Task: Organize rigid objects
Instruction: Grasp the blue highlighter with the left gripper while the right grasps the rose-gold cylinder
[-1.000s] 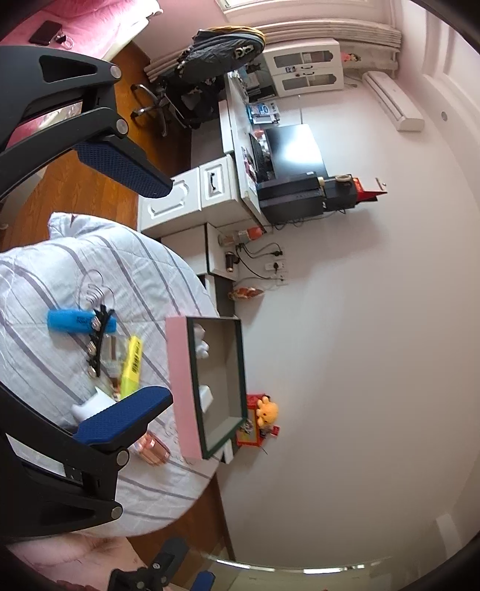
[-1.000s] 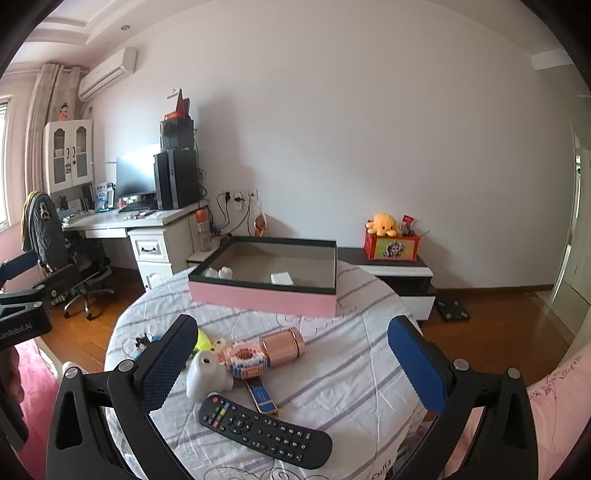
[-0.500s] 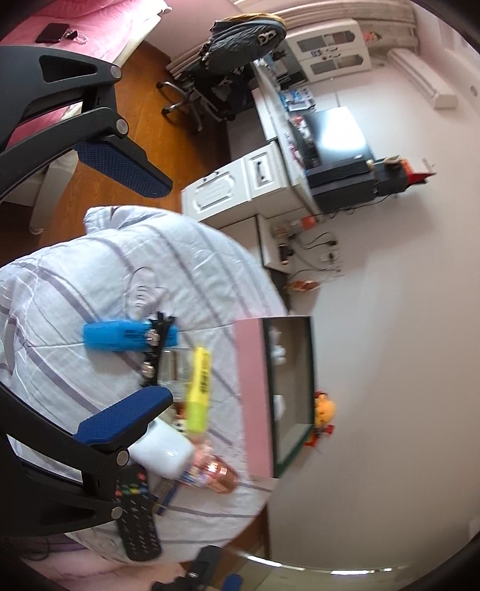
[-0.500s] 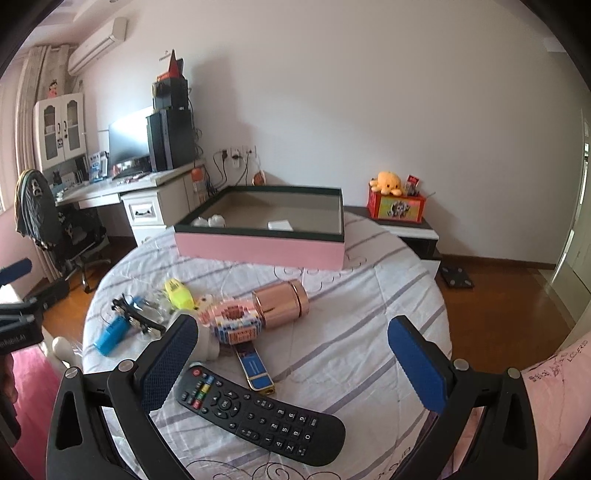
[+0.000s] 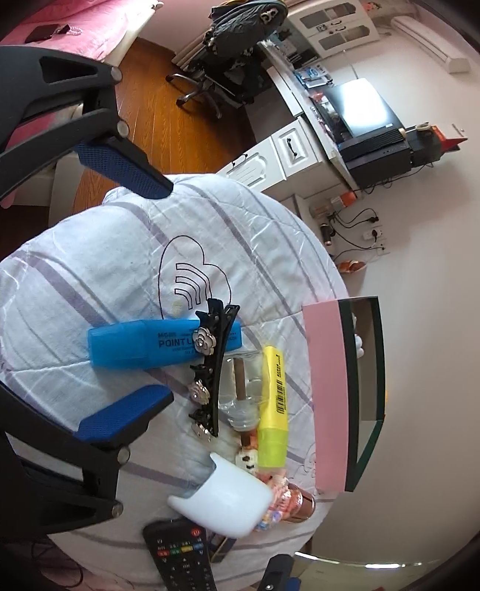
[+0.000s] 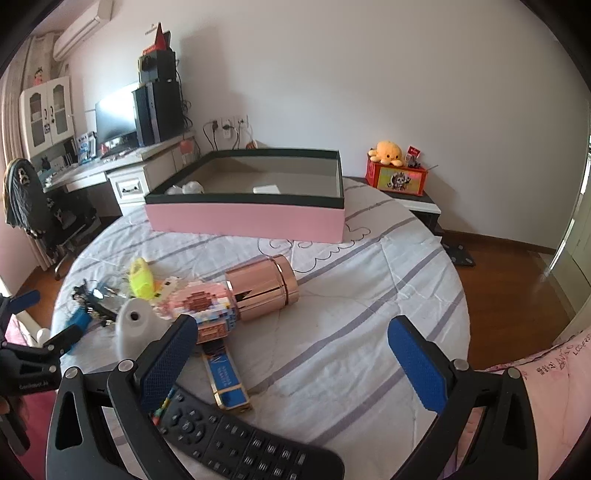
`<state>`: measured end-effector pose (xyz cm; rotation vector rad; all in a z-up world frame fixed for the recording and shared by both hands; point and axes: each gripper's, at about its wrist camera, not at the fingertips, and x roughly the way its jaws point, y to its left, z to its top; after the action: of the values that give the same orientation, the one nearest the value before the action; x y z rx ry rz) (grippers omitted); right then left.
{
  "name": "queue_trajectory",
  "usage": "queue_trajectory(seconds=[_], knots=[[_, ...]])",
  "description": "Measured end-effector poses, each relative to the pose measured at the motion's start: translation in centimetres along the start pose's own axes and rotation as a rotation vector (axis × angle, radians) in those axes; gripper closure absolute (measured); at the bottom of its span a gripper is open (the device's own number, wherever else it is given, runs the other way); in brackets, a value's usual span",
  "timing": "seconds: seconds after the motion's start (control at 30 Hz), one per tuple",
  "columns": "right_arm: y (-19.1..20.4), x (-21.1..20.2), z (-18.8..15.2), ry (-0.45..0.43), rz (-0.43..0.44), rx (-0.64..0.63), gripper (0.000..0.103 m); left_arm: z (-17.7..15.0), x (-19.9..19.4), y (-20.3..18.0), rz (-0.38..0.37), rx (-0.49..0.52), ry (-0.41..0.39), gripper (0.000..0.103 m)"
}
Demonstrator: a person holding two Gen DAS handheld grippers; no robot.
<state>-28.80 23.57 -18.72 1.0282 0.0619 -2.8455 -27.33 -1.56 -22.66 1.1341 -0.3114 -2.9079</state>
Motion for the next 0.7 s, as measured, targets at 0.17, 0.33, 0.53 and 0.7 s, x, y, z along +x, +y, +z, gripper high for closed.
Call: queue_trajectory(seconds=[0.17,0.33,0.53,0.7], knots=[[-0.1,2.0,0.7,0.033,0.01,-0.01,0.0,0.0,1.4,0.3,-0.091,-0.021,0.015,0.041],[0.2,4.0,1.6,0.064,0.041,-0.032,0.0,0.3,1.4,0.2,-0.126,0.004,0.003,0.076],[0.2,6.3,3.1,0.116,0.092,-0.043,0.0,0.6,1.1,1.0,-0.151,-0.005,0.006,0.076],[0.2,7.9,4.0,0.166,0.129,-0.06,0.002,0.9,1.0,1.9,-0.134,-0.021,-0.001,0.076]])
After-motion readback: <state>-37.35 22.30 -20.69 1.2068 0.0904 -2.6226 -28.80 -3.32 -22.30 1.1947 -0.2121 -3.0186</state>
